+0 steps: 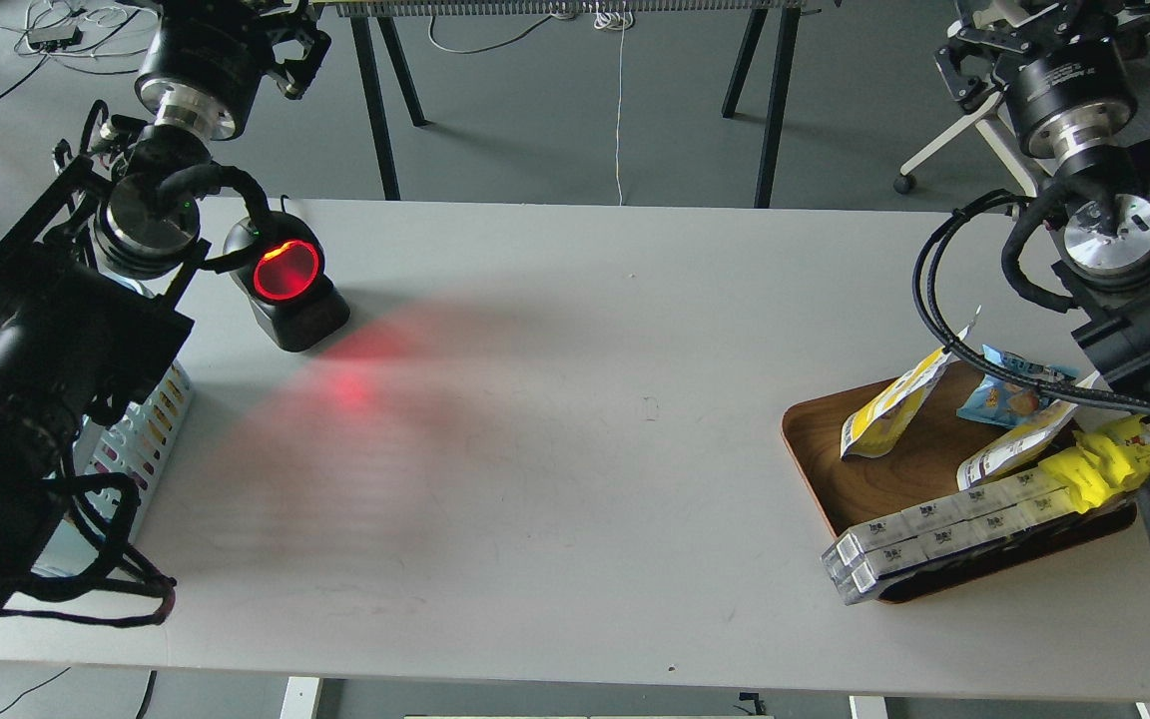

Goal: Scan snack and place in basket

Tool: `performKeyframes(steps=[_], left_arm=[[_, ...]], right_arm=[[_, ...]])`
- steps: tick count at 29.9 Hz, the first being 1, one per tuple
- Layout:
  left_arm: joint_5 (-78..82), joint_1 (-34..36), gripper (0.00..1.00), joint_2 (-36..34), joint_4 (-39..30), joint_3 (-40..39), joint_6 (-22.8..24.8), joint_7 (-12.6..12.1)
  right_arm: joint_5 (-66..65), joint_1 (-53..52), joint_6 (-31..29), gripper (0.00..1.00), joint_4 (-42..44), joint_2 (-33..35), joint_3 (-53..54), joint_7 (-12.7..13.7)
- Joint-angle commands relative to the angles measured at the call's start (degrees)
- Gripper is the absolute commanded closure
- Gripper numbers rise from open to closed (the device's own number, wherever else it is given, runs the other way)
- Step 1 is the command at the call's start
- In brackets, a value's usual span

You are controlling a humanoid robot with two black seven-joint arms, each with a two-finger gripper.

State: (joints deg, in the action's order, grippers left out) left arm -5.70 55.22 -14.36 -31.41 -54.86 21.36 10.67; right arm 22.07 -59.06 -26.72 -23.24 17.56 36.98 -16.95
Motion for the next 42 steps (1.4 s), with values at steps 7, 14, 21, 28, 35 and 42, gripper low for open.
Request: performKeyframes(steps=[7, 14, 21, 28, 35, 42], left_arm=[[-0.01, -0.02, 0.0, 0.12, -0.14, 0.72, 0.0, -0.04], [-0.01, 0.07, 0.0, -0.76, -0.49, 0.45, 0.09, -0.04], [-0.01, 0.33, 0.0, -0.49, -0.58, 0.89, 0.17, -0.13], [0.07, 0.42, 0.0, -0.49, -0.67, 0.98, 0.44, -0.3], [0.07, 0.15, 0.0, -0.93, -0.58, 0.98, 0.61, -0.3], [0.07, 0.15, 0.0, -0.93, -0.58, 0.89, 0.61, -0.13]], right_arm=[[-0.53, -0.61, -0.97, 0.01, -1.01, 2.29, -0.16, -0.71], [-7.73, -7.81, -1.28, 0.01, -7.6, 13.53, -10.33, -1.85], [-23.71, -16.6, -1.28, 0.01, -16.03, 20.57, -21.86, -7.3], [-42.17, -25.82, -1.28, 0.01, -22.45, 21.72, -33.88, -8.7], [-59.32, -37.43, 2.02, 0.01, -29.57, 21.2, -49.88, -11.05], [-70.22, -47.01, 4.04, 0.01, -40.63, 21.63, -61.76, -11.05]])
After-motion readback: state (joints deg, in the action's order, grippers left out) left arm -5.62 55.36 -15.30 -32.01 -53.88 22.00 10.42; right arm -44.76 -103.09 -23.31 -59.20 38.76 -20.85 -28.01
